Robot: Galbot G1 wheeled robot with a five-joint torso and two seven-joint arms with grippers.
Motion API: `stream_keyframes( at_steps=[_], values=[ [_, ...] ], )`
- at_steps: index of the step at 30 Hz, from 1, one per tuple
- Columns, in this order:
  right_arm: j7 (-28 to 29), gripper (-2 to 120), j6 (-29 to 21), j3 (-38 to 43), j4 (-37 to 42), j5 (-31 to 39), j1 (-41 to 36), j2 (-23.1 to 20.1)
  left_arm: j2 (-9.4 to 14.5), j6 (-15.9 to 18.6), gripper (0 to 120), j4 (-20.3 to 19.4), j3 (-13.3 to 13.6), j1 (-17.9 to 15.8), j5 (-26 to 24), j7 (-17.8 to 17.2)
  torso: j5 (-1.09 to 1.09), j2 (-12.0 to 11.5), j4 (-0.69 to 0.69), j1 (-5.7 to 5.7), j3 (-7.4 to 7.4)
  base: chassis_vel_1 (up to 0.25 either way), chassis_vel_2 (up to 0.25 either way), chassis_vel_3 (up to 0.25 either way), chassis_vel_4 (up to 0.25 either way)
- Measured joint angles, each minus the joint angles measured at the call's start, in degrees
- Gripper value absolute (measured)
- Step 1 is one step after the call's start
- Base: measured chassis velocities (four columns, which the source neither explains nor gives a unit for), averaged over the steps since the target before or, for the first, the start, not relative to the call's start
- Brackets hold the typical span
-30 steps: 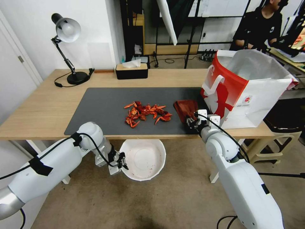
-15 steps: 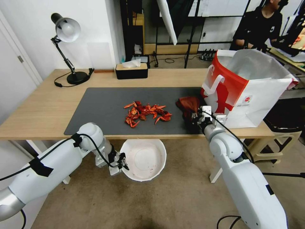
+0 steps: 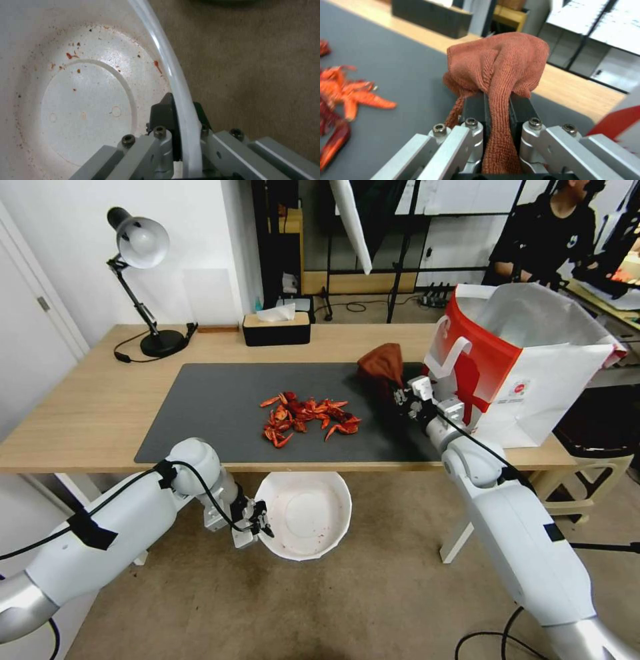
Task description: Sweep shrimp from table into container with towel, then put container into takeout bag.
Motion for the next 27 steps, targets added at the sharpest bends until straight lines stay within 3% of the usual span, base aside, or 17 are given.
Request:
stream_keyframes(
  at_steps=[10,27],
  values=[
    [-3.8,8,-1.1,-2.8,-1.8,1.8,0.7,-1.1,-1.6,-0.8,0,1.5,2.2,-2.0,0.6,0.1,-0.01,0.0,-0.01,0.00,0.00,0.000,0.000,0.000,0.000],
    [-5.4,8,-2.5,-6.1,2.8,4.8,-2.7,-2.5,-1.0,-0.9,0,2.2,2.1,-2.8,0.3,-0.1,-0.01,0.0,0.00,0.00,-0.01,0.000,0.000,0.000,0.000]
  ],
)
